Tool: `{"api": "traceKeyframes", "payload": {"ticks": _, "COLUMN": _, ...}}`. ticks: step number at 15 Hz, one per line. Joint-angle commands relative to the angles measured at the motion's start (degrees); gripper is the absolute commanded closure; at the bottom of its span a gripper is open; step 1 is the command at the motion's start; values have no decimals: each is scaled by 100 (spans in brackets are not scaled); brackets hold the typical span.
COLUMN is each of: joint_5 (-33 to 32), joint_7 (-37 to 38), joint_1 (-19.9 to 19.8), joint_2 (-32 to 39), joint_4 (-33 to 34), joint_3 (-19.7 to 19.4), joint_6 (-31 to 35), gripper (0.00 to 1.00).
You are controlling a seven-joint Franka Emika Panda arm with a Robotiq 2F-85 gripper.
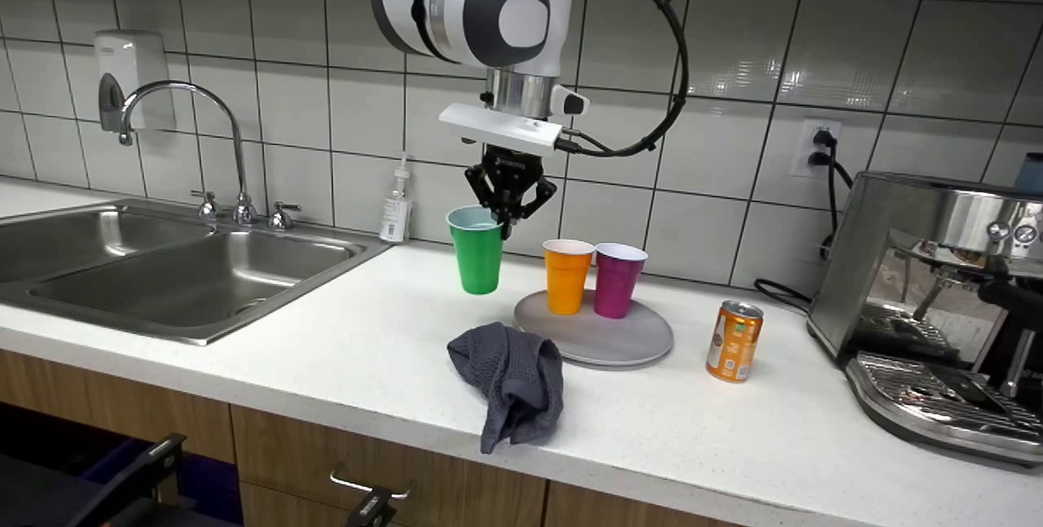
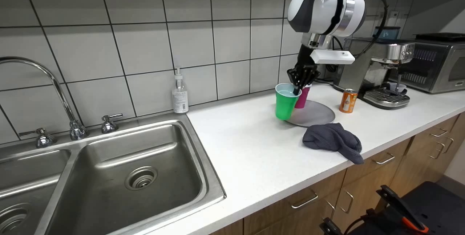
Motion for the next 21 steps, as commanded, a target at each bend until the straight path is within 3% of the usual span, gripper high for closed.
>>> {"api": "traceKeyframes", "payload": {"ticks": 1, "joint_5": -126, "joint_7": 263, "joint_1": -139, "joint_2": 186, "joint_4": 256, "joint_3": -54, "joint_6": -73, "gripper": 99}}
{"api": "traceKeyframes", "payload": {"ticks": 21, "joint_5": -658, "joint_7": 1306, "joint_1": -378, "joint_2": 877, "joint_4": 905, "joint_3": -463, "joint_6": -60, "gripper": 99}}
